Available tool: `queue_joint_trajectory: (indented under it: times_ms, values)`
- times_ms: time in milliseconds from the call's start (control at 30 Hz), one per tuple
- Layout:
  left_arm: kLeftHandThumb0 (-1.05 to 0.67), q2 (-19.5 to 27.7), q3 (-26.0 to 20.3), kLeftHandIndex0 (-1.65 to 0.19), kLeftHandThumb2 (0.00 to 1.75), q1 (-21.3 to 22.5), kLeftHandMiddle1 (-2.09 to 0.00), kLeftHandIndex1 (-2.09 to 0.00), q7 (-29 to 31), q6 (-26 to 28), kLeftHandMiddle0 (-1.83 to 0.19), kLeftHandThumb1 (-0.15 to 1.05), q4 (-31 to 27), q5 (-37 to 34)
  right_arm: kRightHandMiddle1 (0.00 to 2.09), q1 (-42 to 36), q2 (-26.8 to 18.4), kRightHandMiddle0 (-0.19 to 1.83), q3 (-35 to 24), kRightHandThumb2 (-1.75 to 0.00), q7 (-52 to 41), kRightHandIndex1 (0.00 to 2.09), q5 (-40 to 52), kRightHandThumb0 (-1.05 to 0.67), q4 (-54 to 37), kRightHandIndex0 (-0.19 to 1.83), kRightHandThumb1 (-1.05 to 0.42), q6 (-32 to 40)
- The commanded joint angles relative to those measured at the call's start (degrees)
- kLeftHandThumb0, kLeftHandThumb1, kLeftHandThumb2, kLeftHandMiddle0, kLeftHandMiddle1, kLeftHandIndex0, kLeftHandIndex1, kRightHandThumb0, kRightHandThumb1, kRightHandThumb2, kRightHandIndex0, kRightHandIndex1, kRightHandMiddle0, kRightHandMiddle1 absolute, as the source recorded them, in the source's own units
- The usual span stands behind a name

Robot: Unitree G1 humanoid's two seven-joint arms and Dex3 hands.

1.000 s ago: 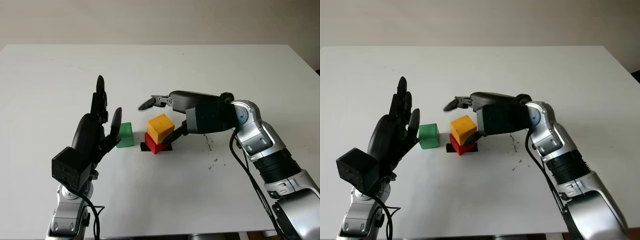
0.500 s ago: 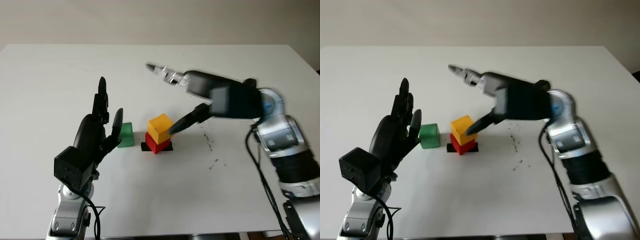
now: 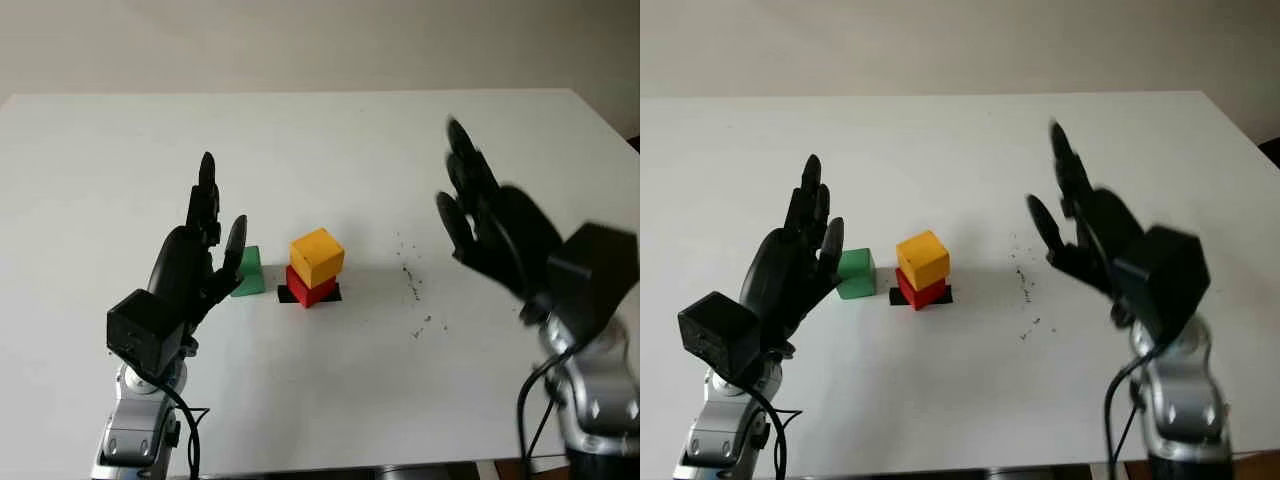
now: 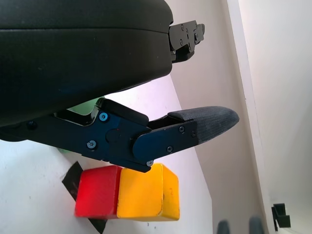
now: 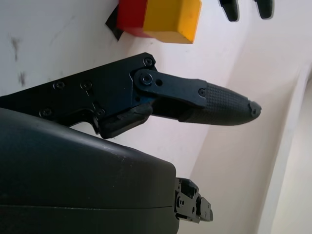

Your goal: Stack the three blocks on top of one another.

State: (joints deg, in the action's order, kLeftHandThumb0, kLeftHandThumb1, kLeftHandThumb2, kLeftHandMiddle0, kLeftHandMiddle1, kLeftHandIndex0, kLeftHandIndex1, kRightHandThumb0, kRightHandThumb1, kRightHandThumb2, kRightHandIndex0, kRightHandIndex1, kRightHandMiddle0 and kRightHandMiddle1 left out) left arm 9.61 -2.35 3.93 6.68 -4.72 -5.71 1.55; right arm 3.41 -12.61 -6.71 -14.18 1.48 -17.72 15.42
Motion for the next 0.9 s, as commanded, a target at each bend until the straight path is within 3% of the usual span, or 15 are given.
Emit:
queue_joint_trajectory:
  times_ms: [0,367,467,633,867]
  values:
    - [-0.71,0.8,-0.5,0.19,0.69,1.1,0.0,0.0,0.5,-0.9,0.19,1.05,0.3,-0.4,0.0,-2.1,2.4,-0.19,-0.2,-0.77,1.5,0.0,1.6,-0.77,-1.2,-0.19,-1.05,-1.7]
    - [-0.68,1.6,-1.5,0.17,0.65,0.2,-0.05,-0.04,0.4,-3.5,0.17,1.05,0.2,-0.9,0.0,-12.0,8.4,-0.19,4.5,-0.78,4.4,0.0,3.8,-0.83,-3.8,-0.19,-1.05,-6.7]
    - [-0.63,3.2,-1.7,0.12,0.62,0.1,-0.08,-0.07,-1.8,-6.0,0.1,1.05,0.0,3.8,0.0,-13.4,9.5,-0.19,5.1,-0.77,6.0,0.0,3.9,-0.84,-4.8,-0.19,-1.05,-7.0]
    - [-0.61,9.7,-3.0,-0.12,0.41,0.6,-0.07,-0.11,-2.7,-6.5,-0.08,1.05,-3.1,12.8,0.0,-15.1,10.1,-0.19,5.5,-0.77,7.3,0.0,3.9,-0.84,-5.7,-0.19,-1.05,-7.5]
    - [-0.69,21.8,-4.4,-0.21,0.09,4.1,-0.05,-0.09,7.5,-4.5,0.04,1.02,-4.6,14.0,0.0,-15.5,9.9,-0.19,5.4,-0.79,8.4,0.0,3.7,-0.84,-5.8,-0.19,-1.05,-7.9]
